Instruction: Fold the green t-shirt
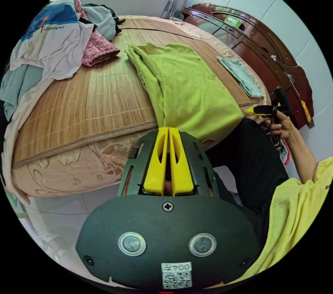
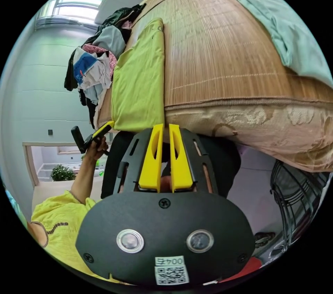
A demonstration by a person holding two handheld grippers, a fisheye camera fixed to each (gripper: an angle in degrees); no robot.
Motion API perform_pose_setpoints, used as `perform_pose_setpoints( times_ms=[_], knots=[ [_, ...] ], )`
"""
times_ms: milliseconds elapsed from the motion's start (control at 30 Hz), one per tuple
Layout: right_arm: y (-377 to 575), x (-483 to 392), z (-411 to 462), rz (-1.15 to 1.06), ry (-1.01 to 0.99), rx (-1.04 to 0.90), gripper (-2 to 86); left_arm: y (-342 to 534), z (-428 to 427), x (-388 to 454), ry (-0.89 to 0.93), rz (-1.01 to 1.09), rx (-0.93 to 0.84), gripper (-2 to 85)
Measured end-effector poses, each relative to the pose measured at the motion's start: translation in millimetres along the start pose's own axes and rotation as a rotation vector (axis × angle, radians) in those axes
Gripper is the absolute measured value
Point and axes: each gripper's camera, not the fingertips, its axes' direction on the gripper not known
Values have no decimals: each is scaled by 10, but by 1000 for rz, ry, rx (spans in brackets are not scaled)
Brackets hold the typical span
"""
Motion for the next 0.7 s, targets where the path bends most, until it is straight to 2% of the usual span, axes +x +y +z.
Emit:
perform_pose_setpoints(
  times_ms=[200,367,700],
  knots=[
    [-439,58,-165,-44,-73,80,81,-545,-200,-402,75,-195,159,30],
    [-820,10,-141,-99,-116,104,86,-1187,112,-923,215,-361,72,97],
    [-2043,287,-96,-60,-166,87,106,-2066,616,-1532,208,-408,-12,131]
  ],
)
